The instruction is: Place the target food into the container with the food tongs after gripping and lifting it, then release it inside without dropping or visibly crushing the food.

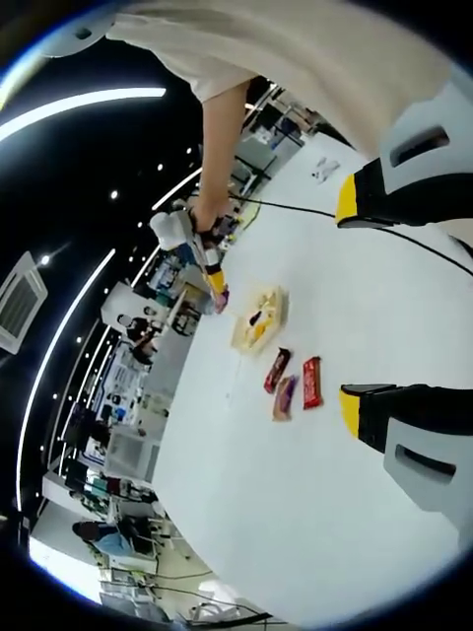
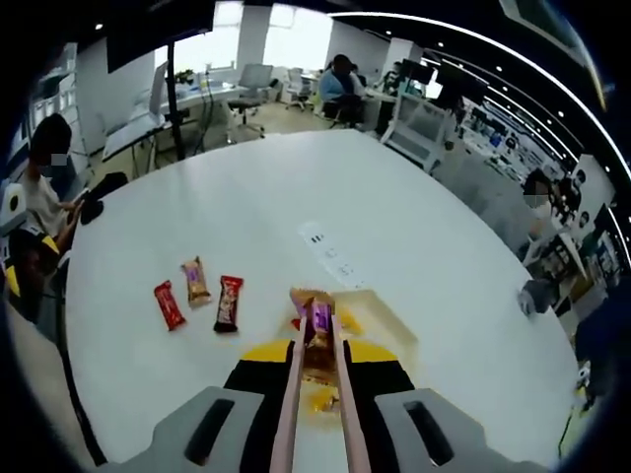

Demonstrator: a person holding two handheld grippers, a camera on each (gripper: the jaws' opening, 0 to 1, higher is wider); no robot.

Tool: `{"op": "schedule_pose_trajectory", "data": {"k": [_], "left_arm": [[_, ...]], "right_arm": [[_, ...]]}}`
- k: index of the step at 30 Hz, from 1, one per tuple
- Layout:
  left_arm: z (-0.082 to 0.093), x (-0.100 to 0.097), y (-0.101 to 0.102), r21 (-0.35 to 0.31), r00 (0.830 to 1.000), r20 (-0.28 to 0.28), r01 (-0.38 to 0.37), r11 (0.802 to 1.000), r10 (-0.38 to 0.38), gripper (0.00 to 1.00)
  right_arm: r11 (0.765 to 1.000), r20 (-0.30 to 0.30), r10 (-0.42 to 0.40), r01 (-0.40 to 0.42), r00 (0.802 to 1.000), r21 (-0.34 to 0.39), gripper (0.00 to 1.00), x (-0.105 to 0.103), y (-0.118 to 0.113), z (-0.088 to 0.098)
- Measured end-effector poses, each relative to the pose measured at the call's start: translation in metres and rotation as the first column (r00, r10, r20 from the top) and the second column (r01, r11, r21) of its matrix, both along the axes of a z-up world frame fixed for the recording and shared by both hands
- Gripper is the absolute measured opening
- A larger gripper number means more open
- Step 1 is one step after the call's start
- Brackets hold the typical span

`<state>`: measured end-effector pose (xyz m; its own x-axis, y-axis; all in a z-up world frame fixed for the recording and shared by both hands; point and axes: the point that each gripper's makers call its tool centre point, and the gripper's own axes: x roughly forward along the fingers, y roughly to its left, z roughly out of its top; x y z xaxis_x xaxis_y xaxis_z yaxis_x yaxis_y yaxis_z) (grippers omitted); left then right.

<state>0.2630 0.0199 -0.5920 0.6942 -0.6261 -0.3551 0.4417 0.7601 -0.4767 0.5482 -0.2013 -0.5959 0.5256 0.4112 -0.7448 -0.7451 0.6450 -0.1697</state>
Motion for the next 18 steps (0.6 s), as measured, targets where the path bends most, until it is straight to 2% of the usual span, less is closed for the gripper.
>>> {"op": "schedule_pose_trajectory", "data": {"k": [7,18], "left_arm": [[-0.002,0.003,-0.004,0.005,1.0,-0.007,0.008,1.0,-0.008,0.64],[-0.002,0.004,-0.008,0.007,1.0,-0.014,0.011,1.0,-0.011,0.64]], "right_arm": [[1.0,0.023,-0.031,0.031,0.999,-0.004,0.18,0.014,-0.018,0.008],[0.998,0.037,-0.063,0.062,0.997,0.012,0.19,0.029,-0.033,0.014]]}}
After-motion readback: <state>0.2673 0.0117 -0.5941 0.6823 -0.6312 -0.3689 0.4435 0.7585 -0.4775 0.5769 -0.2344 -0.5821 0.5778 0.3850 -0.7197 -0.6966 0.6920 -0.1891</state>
